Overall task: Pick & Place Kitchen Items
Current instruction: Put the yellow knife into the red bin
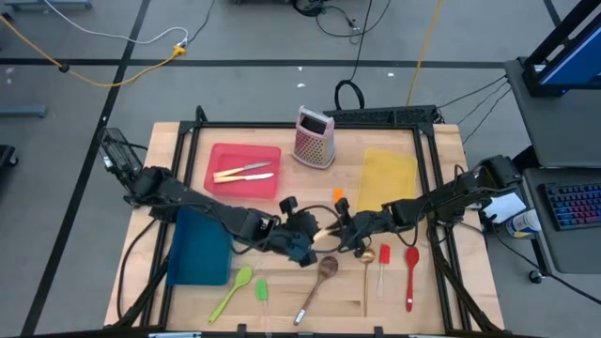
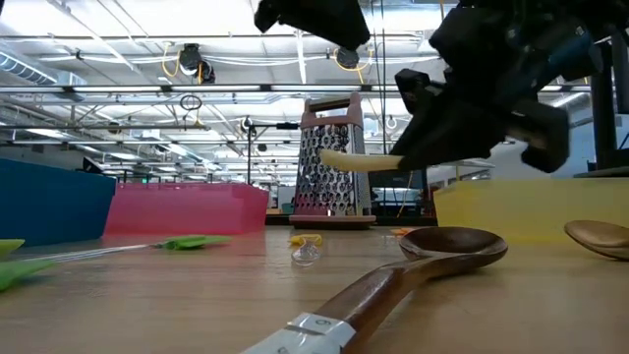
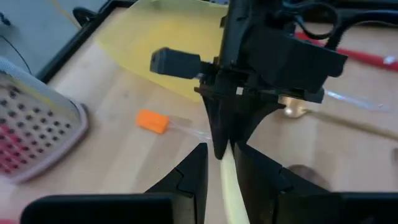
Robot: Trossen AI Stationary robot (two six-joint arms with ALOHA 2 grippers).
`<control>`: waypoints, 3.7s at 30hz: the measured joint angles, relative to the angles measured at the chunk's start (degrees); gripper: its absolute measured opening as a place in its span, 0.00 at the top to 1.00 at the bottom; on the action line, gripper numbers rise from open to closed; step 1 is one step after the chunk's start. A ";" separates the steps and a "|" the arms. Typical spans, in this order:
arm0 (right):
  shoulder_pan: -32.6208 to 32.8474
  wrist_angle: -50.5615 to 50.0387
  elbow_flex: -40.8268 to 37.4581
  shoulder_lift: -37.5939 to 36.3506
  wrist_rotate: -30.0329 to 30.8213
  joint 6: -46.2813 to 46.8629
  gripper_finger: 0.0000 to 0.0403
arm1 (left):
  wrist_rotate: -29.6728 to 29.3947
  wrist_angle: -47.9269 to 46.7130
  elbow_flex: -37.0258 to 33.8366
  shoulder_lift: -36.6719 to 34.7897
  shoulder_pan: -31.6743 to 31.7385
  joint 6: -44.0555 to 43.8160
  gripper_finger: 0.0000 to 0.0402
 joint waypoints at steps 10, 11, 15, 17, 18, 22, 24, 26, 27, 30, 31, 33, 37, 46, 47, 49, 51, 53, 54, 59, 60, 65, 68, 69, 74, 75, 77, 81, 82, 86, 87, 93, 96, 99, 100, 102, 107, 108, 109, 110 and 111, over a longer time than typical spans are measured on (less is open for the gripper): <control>-2.87 -1.20 0.00 0.00 9.22 1.60 0.87 | 1.06 -1.74 0.00 0.00 5.01 14.84 0.76; -3.30 -1.35 0.00 0.00 9.22 1.85 0.87 | 1.36 -2.66 0.00 0.00 5.23 14.84 0.74; -4.74 -1.41 0.00 0.00 9.20 3.54 0.87 | 1.61 -5.63 0.00 0.00 5.53 13.26 0.64; -5.18 -1.19 0.00 0.00 9.20 4.95 0.87 | 1.62 -6.10 -0.01 0.00 5.53 12.27 0.59; -5.29 -1.09 0.00 0.00 9.20 5.60 0.87 | 1.63 -5.68 -0.18 0.00 5.53 11.97 0.57; -5.33 -0.32 0.00 0.00 9.13 6.92 0.87 | 1.63 -4.36 -2.51 -0.07 5.53 12.18 0.52; -5.14 0.50 0.00 0.00 7.83 7.05 0.87 | 1.61 -4.29 -4.36 -0.07 5.53 11.96 0.52; -5.14 1.78 0.00 0.00 5.44 7.08 0.87 | 1.59 -4.24 -6.45 -0.07 5.53 11.55 0.52; -5.14 2.59 0.00 0.00 4.24 7.09 0.87 | 1.61 -4.27 -7.40 -0.07 5.53 11.05 0.52; -5.09 5.39 0.00 0.00 3.34 7.06 0.87 | 1.65 -0.91 -10.06 -0.04 5.51 9.83 0.54; -5.09 6.37 0.00 0.00 3.38 7.06 0.87 | 1.87 0.56 -10.67 -0.04 5.51 9.78 0.54; -5.24 7.91 -0.02 0.00 3.39 7.08 0.87 | 2.92 2.92 -11.68 -0.04 5.49 9.94 0.56; -5.21 8.86 -0.02 0.00 3.33 7.08 0.87 | 3.60 5.41 -12.66 -0.04 5.49 10.93 0.58; -5.14 9.88 -0.02 0.00 1.72 7.08 0.87 | 3.51 4.82 -12.68 -0.04 5.99 11.30 0.62; -5.14 10.36 -0.03 0.00 1.68 7.08 0.87 | 3.65 4.82 -12.68 -0.04 6.04 11.30 0.63; -5.14 11.79 -0.04 0.00 1.44 7.08 0.87 | 4.10 4.82 -12.68 -0.04 6.24 11.30 0.66; -5.18 12.95 -0.04 0.00 1.40 6.96 0.87 | 4.14 4.82 -12.68 -0.04 6.43 11.30 0.69; -5.57 13.17 -0.04 0.00 1.34 6.51 0.87 | 4.11 4.80 -12.68 -0.04 6.54 11.30 0.73; -5.72 13.17 -0.04 0.00 1.34 6.39 0.87 | 4.01 4.82 -12.68 -0.04 6.56 11.29 0.75; -6.68 13.15 -0.04 0.00 -0.09 6.86 0.86 | 4.06 4.73 -12.70 -0.04 6.51 11.34 0.81; -6.77 13.15 -0.04 0.00 -0.11 6.92 0.86 | 4.04 4.73 -12.68 -0.04 6.51 11.30 0.81; -6.86 13.15 -0.04 0.00 -0.34 7.09 0.86 | 3.67 4.77 -12.70 -0.02 6.55 10.65 0.77; -6.93 13.17 -0.04 0.00 -1.10 7.25 0.86 | 3.66 4.73 -12.70 -0.02 6.56 9.94 0.78; -6.91 13.15 -0.04 0.00 -0.99 7.21 0.85 | 3.93 4.68 -12.70 -0.02 6.53 9.63 0.79; -6.91 13.20 -0.34 -0.02 -0.71 7.19 0.77 | 4.63 4.41 -12.70 -0.02 6.67 7.63 0.82; -6.91 13.17 -0.47 -0.02 -0.72 7.19 0.75 | 4.63 4.14 -12.70 -0.02 6.67 7.24 0.82; -6.86 13.07 -0.63 -0.02 -0.79 7.40 0.70 | 4.61 3.18 -12.70 -0.02 6.64 7.09 0.82; -5.72 14.56 -0.63 -0.02 -0.75 6.44 0.63 | 4.32 -0.01 -12.70 -0.02 6.69 4.87 0.82; -5.33 15.04 -0.63 -0.02 -0.78 5.62 0.62 | 4.03 -0.93 -12.70 -0.02 6.67 3.89 0.81; -3.30 16.79 -0.63 -0.02 2.09 4.15 0.59 | 1.25 -4.84 -12.70 -0.02 6.37 0.20 0.81; -2.68 17.06 -0.63 -0.02 3.28 4.11 0.59 | 0.44 -5.79 -12.70 -0.02 6.22 -0.24 0.81; 2.19 17.07 -0.63 -0.02 4.08 4.50 0.60 | -1.32 -17.23 -9.52 0.04 6.01 -1.43 0.81; 4.14 17.03 -0.63 -0.02 -0.04 4.48 0.61 | -2.41 -25.05 -6.63 0.04 6.20 -3.05 0.81; 5.23 16.97 -0.63 -0.02 -3.39 4.50 0.61 | -2.75 -32.74 -3.50 0.04 6.34 -5.02 0.81; 5.49 16.96 -0.63 -0.02 -4.05 4.78 0.61 | -2.90 -35.42 -2.57 0.02 6.34 -5.90 0.81; 5.81 16.97 -0.63 -0.02 -4.09 5.94 0.61 | -2.93 -41.29 -0.75 0.02 6.34 -8.00 0.81; 5.73 16.94 -0.63 -0.02 -4.00 8.78 0.62 | -3.33 -55.66 1.03 -0.02 6.37 -14.29 0.80; 5.67 17.02 -0.63 -0.02 -4.00 8.85 0.62 | -3.17 -58.34 1.03 -0.02 6.47 -15.93 0.80; 5.66 16.98 -0.63 -0.02 -4.00 8.80 0.62 | -2.88 -60.79 1.03 -0.02 6.49 -17.40 0.81; 5.66 16.96 -0.63 -0.02 -4.00 8.74 0.61 | -2.75 -61.66 1.00 -0.02 6.49 -18.41 0.81; 5.66 16.98 -0.63 -0.02 -4.00 8.72 0.61 | -2.48 -61.80 0.57 -0.07 6.53 -18.36 0.81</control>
